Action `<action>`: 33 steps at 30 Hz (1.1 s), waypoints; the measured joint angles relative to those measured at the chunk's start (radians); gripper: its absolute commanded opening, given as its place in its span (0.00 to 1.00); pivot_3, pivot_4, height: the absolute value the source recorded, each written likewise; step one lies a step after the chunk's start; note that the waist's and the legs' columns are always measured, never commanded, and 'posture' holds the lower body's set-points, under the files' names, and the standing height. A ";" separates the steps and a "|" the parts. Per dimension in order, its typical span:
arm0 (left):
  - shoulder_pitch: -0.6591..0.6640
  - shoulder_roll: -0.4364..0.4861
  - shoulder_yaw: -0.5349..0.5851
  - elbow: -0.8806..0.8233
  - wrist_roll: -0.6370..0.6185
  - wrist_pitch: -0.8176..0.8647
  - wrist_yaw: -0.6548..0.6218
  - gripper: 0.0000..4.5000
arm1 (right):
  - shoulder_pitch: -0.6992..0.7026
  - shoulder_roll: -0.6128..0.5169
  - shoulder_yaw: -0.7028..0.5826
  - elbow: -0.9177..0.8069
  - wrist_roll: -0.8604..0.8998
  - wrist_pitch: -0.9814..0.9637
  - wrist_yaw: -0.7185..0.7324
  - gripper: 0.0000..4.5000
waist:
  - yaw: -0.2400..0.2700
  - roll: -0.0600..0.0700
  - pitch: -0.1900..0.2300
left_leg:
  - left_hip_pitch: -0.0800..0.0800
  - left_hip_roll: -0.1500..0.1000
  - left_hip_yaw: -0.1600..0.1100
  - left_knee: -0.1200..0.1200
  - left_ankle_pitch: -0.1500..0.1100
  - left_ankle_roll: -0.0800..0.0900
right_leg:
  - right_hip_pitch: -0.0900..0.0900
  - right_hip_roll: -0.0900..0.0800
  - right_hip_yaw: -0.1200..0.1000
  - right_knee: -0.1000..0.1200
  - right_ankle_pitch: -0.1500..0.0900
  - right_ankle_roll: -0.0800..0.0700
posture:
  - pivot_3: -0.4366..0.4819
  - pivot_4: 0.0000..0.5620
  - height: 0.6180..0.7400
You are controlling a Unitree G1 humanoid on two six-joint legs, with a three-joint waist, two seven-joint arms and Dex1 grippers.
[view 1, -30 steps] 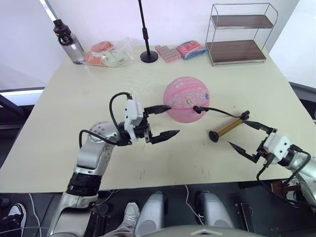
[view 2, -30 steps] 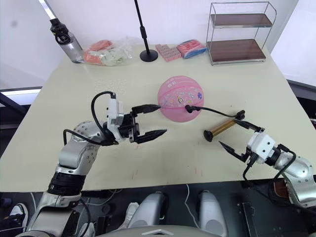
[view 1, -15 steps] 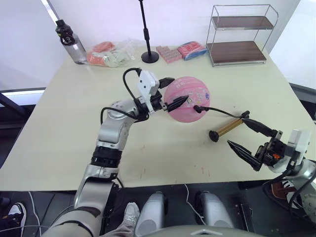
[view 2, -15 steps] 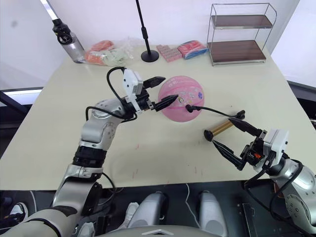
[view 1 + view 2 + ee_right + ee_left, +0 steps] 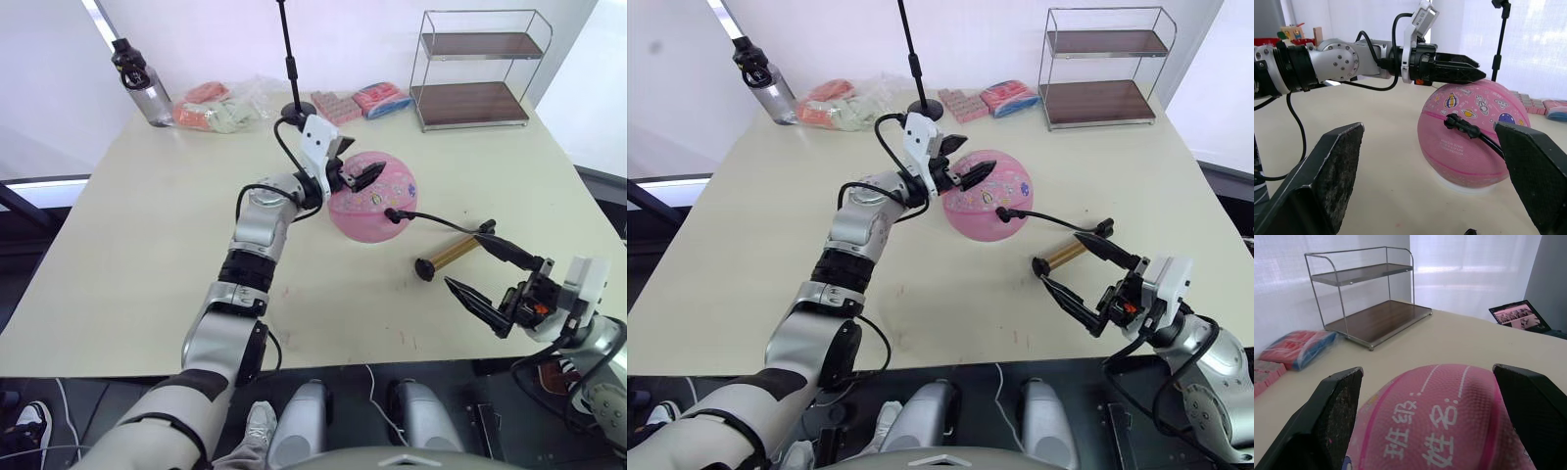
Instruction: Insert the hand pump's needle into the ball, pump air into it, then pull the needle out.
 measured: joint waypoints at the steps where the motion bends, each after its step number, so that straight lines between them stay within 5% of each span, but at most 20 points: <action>1: -0.007 -0.002 -0.001 0.002 0.008 0.000 -0.001 1.00 | -0.008 0.010 -0.001 0.000 -0.010 0.000 -0.004 0.99 | 0.000 0.000 0.000 | 0.000 0.000 0.000 0.001 0.000 0.000 | 0.000 0.000 0.000 0.001 0.000 0.000 | 0.48 0.27 1.00; 20: -0.016 -0.014 -0.002 0.000 0.026 0.019 -0.015 1.00 | -0.095 0.097 -0.030 0.034 -0.140 -0.002 -0.051 0.99 | -0.001 0.000 0.000 | -0.001 0.000 0.000 0.006 0.000 0.000 | 0.000 0.000 0.000 0.004 0.000 0.001 | 0.48 0.27 1.00; 33: -0.028 -0.048 -0.020 0.109 0.080 -0.032 0.055 1.00 | -0.390 0.090 0.237 0.113 -0.544 0.203 -0.224 0.99 | 0.001 -0.002 -0.002 | 0.001 -0.001 0.000 0.007 0.000 0.000 | 0.001 0.000 0.001 0.005 0.001 0.001 | 0.48 0.27 1.00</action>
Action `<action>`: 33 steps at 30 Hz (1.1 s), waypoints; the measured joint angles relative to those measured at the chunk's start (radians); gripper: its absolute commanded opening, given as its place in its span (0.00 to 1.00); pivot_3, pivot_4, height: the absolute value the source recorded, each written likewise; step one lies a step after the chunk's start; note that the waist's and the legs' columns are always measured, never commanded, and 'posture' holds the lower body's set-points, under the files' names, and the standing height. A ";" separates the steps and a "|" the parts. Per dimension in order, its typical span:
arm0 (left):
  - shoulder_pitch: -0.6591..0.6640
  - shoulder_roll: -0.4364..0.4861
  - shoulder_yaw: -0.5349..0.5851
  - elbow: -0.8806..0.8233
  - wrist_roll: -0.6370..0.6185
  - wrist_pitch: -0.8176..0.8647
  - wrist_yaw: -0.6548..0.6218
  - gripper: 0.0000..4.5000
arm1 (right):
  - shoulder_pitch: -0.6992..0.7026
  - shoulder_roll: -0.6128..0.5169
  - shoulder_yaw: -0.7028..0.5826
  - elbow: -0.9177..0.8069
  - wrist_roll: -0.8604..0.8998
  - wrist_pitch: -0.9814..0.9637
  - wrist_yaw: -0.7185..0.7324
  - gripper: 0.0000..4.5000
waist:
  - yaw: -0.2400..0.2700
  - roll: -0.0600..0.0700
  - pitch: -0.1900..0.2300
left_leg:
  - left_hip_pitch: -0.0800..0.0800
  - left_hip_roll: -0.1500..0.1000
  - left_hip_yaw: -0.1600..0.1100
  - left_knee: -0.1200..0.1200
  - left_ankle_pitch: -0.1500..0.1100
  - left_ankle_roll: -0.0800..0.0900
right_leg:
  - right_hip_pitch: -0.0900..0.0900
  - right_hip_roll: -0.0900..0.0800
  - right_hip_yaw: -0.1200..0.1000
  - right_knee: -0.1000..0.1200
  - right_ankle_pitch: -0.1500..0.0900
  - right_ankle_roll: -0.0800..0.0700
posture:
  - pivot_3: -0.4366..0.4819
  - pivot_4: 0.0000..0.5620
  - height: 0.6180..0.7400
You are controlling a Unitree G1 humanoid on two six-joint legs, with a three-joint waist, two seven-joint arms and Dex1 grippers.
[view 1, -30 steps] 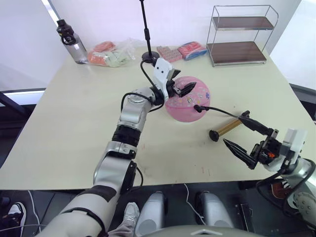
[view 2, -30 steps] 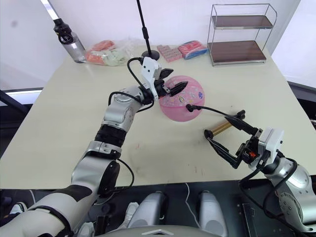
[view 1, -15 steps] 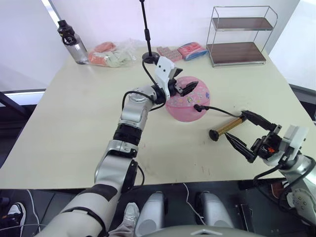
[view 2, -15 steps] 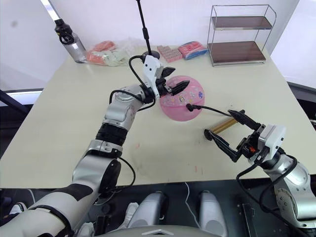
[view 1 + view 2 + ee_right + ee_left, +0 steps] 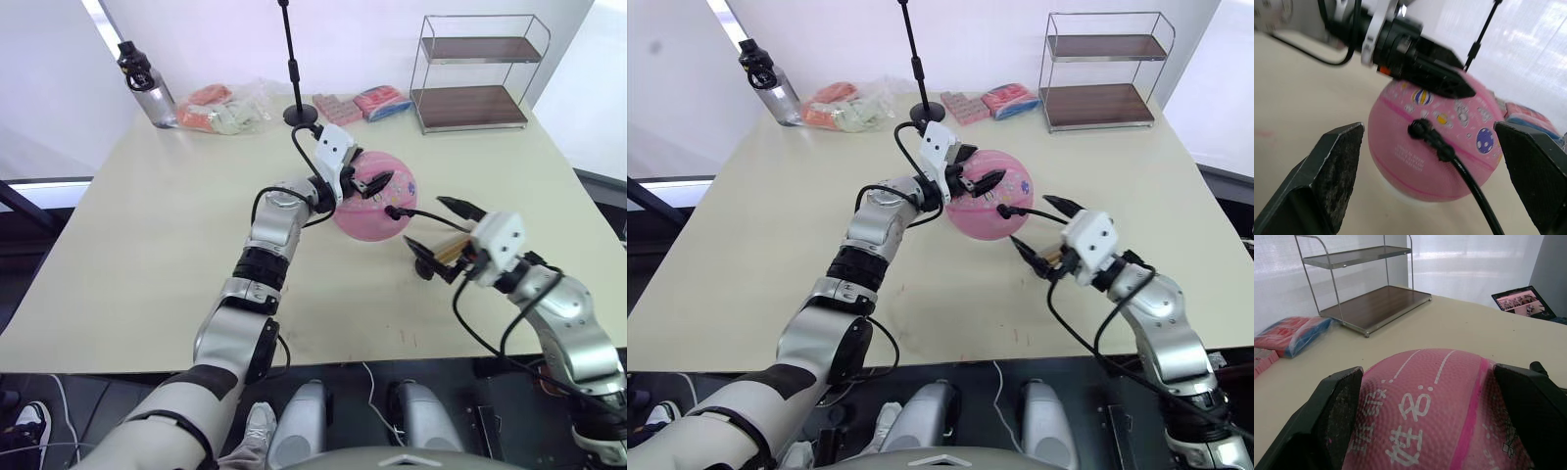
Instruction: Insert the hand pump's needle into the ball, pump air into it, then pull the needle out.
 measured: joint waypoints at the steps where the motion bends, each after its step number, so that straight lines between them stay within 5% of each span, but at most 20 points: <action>1: -0.001 -0.003 0.000 0.010 0.005 -0.007 0.002 1.00 | -0.015 -0.005 0.016 0.009 -0.028 0.009 -0.002 0.99 | 0.000 0.000 0.000 | 0.000 0.000 0.000 0.000 0.000 0.000 | 0.000 0.000 0.000 0.000 0.000 0.000 | 0.48 0.27 1.00; 8: -0.002 -0.026 0.001 0.055 0.013 -0.049 0.025 1.00 | -0.188 -0.029 0.093 0.076 -0.214 0.075 -0.026 0.99 | 0.003 -0.001 -0.002 | 0.003 -0.001 -0.001 0.001 0.001 0.001 | 0.003 0.000 0.001 0.000 0.002 0.000 | 0.48 0.27 1.00; 23: -0.003 -0.055 0.021 0.095 0.015 -0.080 0.044 1.00 | -0.293 -0.084 0.228 0.190 -0.447 -0.002 0.028 0.99 | 0.003 -0.003 -0.003 | 0.007 -0.001 -0.001 0.001 0.001 0.001 | 0.008 0.000 0.002 -0.001 0.002 0.001 | 0.48 0.27 1.00; 25: -0.003 -0.055 0.022 0.099 0.015 -0.085 0.045 1.00 | -0.300 -0.084 0.234 0.202 -0.477 -0.028 0.029 0.90 | 0.003 -0.003 -0.003 | 0.007 -0.001 -0.001 0.001 0.001 0.001 | 0.008 0.000 0.002 -0.001 0.002 0.001 | 0.48 0.27 1.00; 33: -0.003 -0.056 0.022 0.102 0.016 -0.089 0.049 1.00 | -0.312 -0.082 0.234 0.232 -0.521 -0.077 0.030 0.08 | 0.003 -0.003 -0.003 | 0.007 -0.001 -0.001 0.001 0.001 0.001 | 0.008 0.000 0.001 -0.001 0.002 0.001 | 0.48 0.27 1.00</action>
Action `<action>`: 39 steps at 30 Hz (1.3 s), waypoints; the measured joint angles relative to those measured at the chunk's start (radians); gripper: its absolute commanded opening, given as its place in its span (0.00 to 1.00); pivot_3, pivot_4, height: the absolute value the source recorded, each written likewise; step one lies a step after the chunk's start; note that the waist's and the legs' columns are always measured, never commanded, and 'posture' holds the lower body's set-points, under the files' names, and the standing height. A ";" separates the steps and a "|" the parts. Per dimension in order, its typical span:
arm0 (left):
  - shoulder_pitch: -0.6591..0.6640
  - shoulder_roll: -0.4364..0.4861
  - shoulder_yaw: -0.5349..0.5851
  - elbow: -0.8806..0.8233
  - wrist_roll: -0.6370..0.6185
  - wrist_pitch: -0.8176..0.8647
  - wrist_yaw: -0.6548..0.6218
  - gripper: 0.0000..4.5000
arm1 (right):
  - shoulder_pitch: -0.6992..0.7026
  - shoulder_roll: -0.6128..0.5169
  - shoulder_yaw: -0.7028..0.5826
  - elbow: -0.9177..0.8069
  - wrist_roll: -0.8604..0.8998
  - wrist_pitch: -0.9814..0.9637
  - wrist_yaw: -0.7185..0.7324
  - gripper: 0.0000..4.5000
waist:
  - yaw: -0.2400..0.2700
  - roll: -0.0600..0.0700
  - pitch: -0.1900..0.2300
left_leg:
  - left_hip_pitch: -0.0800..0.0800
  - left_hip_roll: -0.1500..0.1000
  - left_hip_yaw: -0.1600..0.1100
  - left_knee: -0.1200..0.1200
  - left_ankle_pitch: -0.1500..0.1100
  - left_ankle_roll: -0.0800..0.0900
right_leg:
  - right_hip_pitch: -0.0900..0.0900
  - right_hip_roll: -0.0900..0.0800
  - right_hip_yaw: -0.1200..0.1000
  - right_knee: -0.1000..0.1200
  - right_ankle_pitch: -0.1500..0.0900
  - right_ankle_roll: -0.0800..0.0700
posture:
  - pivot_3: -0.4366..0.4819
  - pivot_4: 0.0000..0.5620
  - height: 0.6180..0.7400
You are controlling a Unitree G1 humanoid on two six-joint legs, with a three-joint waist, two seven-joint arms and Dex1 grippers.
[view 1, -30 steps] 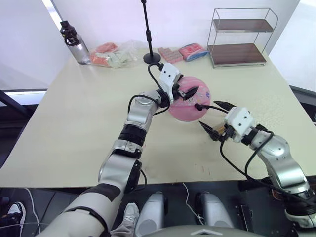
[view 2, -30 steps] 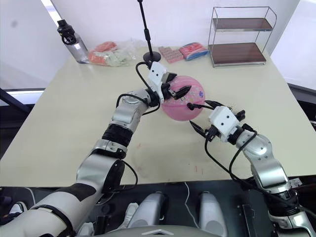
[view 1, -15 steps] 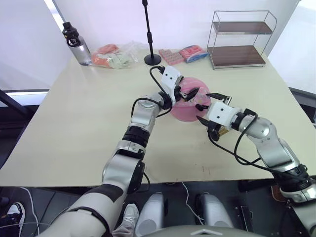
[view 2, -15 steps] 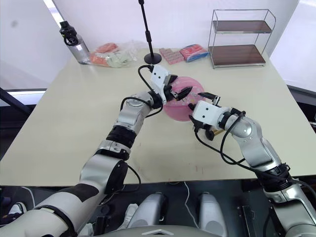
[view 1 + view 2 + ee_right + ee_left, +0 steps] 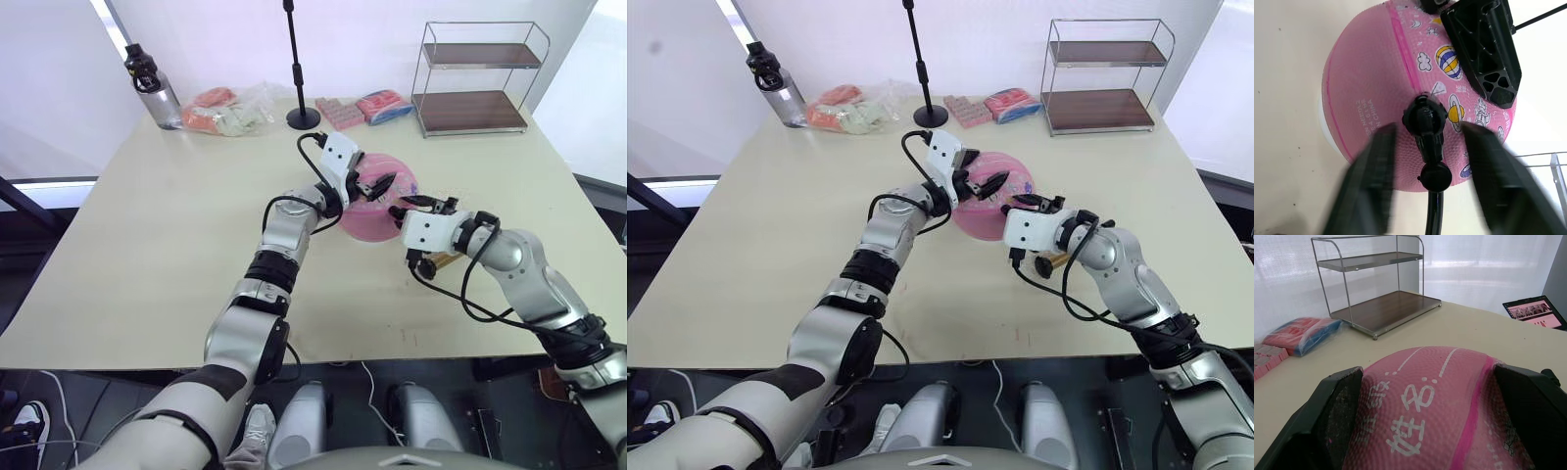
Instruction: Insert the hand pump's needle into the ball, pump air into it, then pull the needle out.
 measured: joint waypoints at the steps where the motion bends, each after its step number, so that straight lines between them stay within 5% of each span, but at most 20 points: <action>1: 0.000 -0.001 0.000 0.000 0.000 -0.001 0.002 1.00 | 0.000 0.004 -0.002 0.001 0.000 -0.002 0.000 0.02 | 0.000 0.000 0.000 | 0.000 0.000 0.000 0.000 0.000 0.000 | 0.000 0.000 0.000 0.000 0.000 0.000 | 0.48 0.27 1.00; 17: 0.019 -0.072 -0.002 0.059 0.041 -0.093 0.125 1.00 | 0.206 0.248 -0.216 -0.087 0.276 0.204 -0.064 0.02 | 0.015 -0.002 -0.005 | 0.001 -0.003 -0.005 0.000 0.000 0.000 | 0.004 0.000 -0.001 -0.002 0.000 0.000 | 0.48 0.27 1.00; 39: 0.001 -0.124 -0.060 0.149 0.078 -0.200 0.216 1.00 | 0.329 0.162 -0.296 -0.360 0.416 0.418 -0.071 0.02 | 0.044 0.007 -0.015 | -0.009 -0.016 -0.027 -0.001 -0.001 0.003 | 0.010 -0.004 -0.009 -0.014 -0.006 0.008 | 0.48 0.27 1.00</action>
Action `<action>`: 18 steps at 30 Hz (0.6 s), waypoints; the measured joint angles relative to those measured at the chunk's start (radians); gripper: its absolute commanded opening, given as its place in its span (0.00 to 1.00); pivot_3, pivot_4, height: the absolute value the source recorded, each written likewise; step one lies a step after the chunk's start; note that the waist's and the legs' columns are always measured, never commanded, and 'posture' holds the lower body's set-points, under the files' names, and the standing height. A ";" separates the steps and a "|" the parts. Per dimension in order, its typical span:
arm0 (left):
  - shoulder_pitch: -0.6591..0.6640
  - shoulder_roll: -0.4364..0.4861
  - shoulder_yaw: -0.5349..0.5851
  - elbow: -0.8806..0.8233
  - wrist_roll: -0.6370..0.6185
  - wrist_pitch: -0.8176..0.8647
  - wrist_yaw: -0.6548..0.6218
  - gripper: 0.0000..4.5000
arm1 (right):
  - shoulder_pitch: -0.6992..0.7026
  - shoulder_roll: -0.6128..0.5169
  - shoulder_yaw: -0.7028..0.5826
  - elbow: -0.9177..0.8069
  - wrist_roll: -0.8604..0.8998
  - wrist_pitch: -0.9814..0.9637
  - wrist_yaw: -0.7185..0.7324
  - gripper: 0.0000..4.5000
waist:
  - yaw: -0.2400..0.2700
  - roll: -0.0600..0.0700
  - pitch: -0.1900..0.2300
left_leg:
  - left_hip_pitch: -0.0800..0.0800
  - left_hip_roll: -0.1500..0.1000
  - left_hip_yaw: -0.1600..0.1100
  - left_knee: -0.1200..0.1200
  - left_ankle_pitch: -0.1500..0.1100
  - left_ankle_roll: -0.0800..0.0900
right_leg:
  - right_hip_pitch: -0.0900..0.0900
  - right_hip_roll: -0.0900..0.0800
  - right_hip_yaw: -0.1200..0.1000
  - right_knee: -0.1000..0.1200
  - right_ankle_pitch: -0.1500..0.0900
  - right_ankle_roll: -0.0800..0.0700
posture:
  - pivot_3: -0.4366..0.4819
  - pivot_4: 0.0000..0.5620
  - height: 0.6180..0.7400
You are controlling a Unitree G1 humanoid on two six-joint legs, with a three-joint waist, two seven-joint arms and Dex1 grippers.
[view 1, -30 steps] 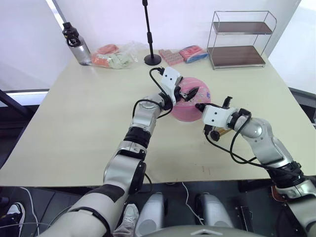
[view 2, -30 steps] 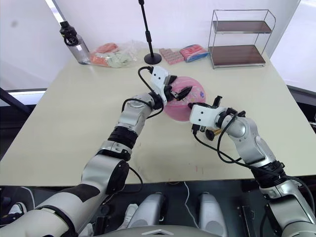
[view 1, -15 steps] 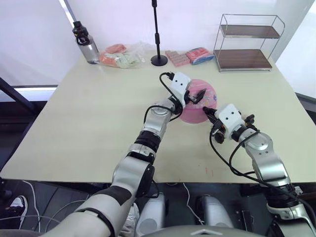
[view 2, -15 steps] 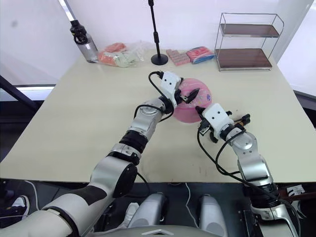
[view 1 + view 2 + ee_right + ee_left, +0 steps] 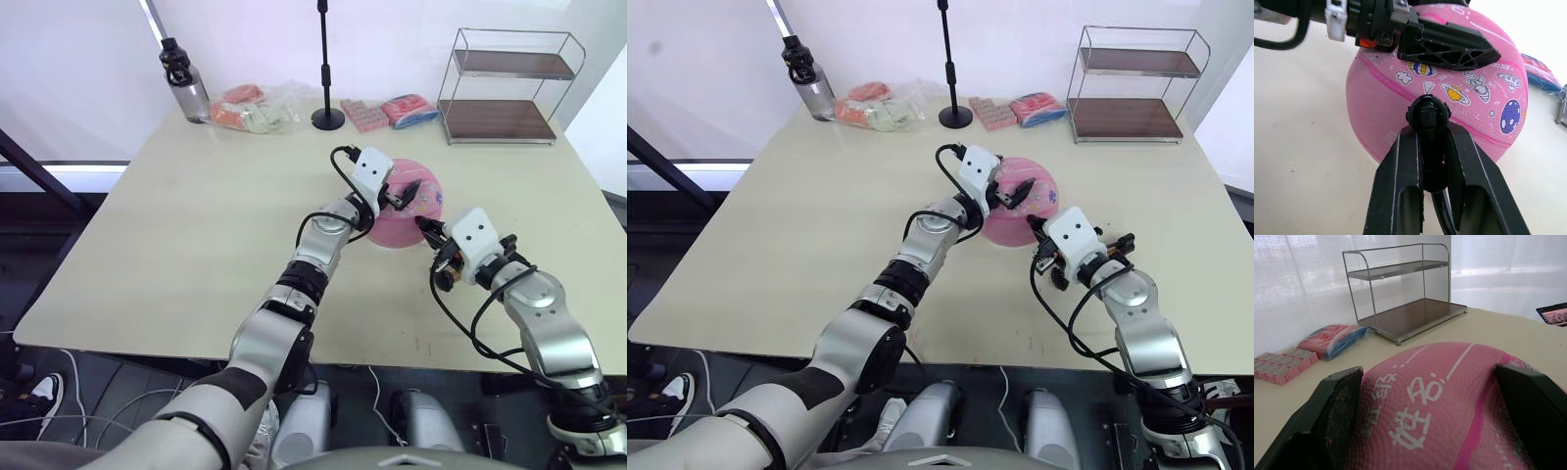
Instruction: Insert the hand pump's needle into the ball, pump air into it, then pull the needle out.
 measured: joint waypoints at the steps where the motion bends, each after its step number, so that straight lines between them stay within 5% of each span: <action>1: 0.000 0.010 0.003 0.007 0.000 0.000 0.012 1.00 | 0.002 -0.009 -0.018 -0.050 0.024 0.003 0.015 0.02 | -0.009 0.000 -0.003 | 0.000 0.000 0.000 0.000 0.000 0.000 | 0.000 0.000 0.000 0.000 0.000 0.000 | 0.48 0.27 1.00; 5: 0.005 0.020 0.004 0.043 0.010 0.000 0.039 1.00 | 0.002 -0.039 -0.035 -0.118 0.061 0.006 0.027 0.02 | -0.034 -0.004 -0.015 | 0.014 0.003 -0.001 -0.001 -0.003 -0.005 | 0.014 0.000 -0.002 -0.002 -0.003 -0.004 | 0.48 0.27 1.00; 18: 0.011 0.016 0.044 0.048 -0.011 -0.022 -0.024 1.00 | 0.086 -0.123 -0.003 0.043 -0.031 -0.231 0.033 0.02 | -0.043 0.001 -0.018 | 0.012 0.009 0.000 -0.003 -0.003 -0.005 | 0.014 -0.008 -0.011 -0.005 -0.003 -0.003 | 0.48 0.27 1.00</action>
